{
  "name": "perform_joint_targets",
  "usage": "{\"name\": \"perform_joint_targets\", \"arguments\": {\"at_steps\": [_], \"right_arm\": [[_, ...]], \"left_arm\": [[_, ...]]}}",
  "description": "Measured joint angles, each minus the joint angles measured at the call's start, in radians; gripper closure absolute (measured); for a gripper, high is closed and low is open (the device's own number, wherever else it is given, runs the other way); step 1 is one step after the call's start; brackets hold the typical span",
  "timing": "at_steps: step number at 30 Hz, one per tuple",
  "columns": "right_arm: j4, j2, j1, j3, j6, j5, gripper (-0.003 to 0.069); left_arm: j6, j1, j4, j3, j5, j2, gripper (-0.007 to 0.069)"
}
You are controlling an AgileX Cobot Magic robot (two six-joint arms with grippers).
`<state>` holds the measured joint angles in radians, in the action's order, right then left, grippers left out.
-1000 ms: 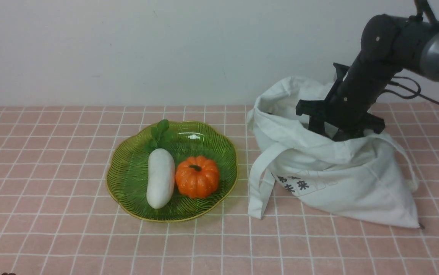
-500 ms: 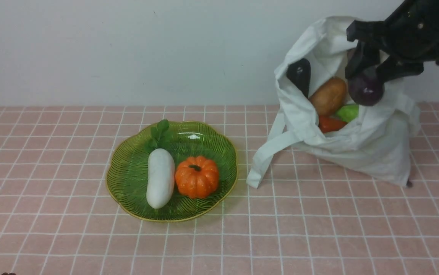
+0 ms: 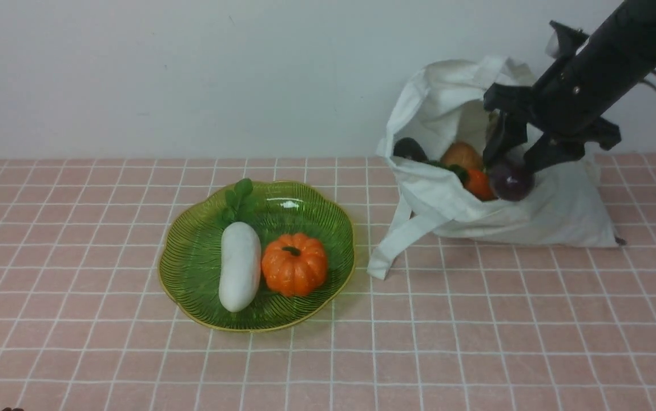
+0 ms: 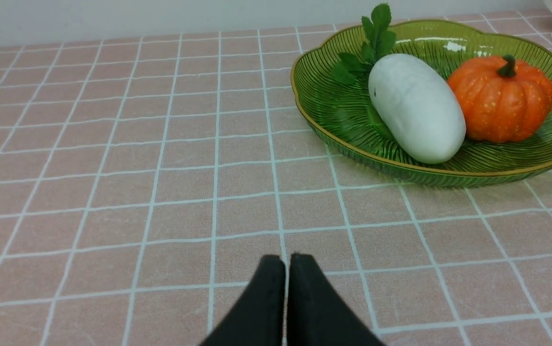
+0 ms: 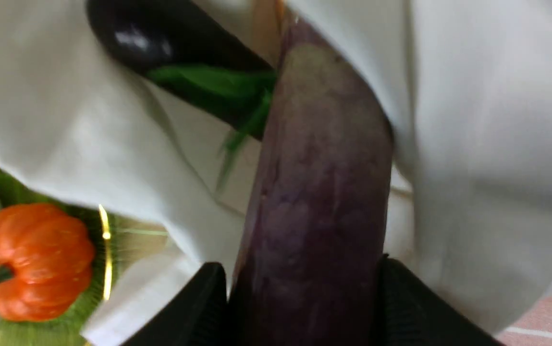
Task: Take vegetables from bag on pink coffee tablecloth place on plate.
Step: 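Take the eggplant out of the bag and place it on the plate with the right gripper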
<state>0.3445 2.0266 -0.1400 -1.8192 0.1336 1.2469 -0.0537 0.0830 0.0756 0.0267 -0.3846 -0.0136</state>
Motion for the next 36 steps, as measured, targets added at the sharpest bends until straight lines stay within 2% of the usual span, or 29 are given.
{"name": "perform_joint_targets", "arguments": {"at_steps": [11,21,26,29,33,36], "right_arm": [[0.016,0.034,-0.042,0.000,-0.007,-0.005,0.0300],[0.195,-0.123,-0.167,-0.002,-0.230,-0.004,0.0300],[0.195,-0.084,-0.261,-0.004,-0.248,-0.049,0.0300],[0.187,-0.011,-0.335,-0.006,-0.251,-0.155,0.0300],[0.148,0.064,-0.371,-0.051,-0.253,-0.201,0.0300],[0.117,0.178,-0.376,-0.173,-0.254,-0.196,0.0300]], "left_arm": [[0.000,0.000,0.000,0.000,0.000,0.000,0.0630],[0.000,0.000,0.000,0.000,0.000,0.000,0.0630],[0.000,0.000,0.000,0.000,0.000,0.000,0.0630],[0.000,0.000,0.000,0.000,0.000,0.000,0.0630],[0.000,0.000,0.000,0.000,0.000,0.000,0.0630],[0.000,0.000,0.000,0.000,0.000,0.000,0.0630]]}}
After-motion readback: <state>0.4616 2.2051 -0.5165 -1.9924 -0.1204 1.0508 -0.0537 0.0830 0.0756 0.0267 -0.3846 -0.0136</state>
